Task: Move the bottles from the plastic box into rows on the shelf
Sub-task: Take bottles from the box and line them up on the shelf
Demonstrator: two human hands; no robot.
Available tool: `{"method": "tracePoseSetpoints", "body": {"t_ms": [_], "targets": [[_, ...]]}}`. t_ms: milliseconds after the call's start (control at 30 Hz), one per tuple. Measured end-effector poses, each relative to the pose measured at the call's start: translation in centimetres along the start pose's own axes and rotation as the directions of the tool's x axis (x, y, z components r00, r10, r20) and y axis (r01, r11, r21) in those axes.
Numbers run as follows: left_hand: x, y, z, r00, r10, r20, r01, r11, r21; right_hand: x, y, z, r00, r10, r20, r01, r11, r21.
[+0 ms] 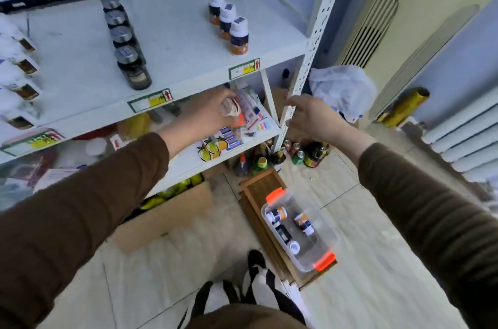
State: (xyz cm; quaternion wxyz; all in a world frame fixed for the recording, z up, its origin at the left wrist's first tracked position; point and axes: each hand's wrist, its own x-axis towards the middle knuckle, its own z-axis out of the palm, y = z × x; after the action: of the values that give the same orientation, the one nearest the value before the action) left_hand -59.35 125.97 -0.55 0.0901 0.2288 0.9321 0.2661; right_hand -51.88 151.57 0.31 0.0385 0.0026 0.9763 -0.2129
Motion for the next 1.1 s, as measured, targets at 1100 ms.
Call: {"method": "tracePoseSetpoints", "body": {"t_ms": [1100], "targets": [[-2.2,-4.7,49.1,0.794,-0.231,0.562,0.054,0.948,0.314,-15.3,26.4,38.1,0.664,0.179,0.726,-0.337,0.938,0.077]]}}
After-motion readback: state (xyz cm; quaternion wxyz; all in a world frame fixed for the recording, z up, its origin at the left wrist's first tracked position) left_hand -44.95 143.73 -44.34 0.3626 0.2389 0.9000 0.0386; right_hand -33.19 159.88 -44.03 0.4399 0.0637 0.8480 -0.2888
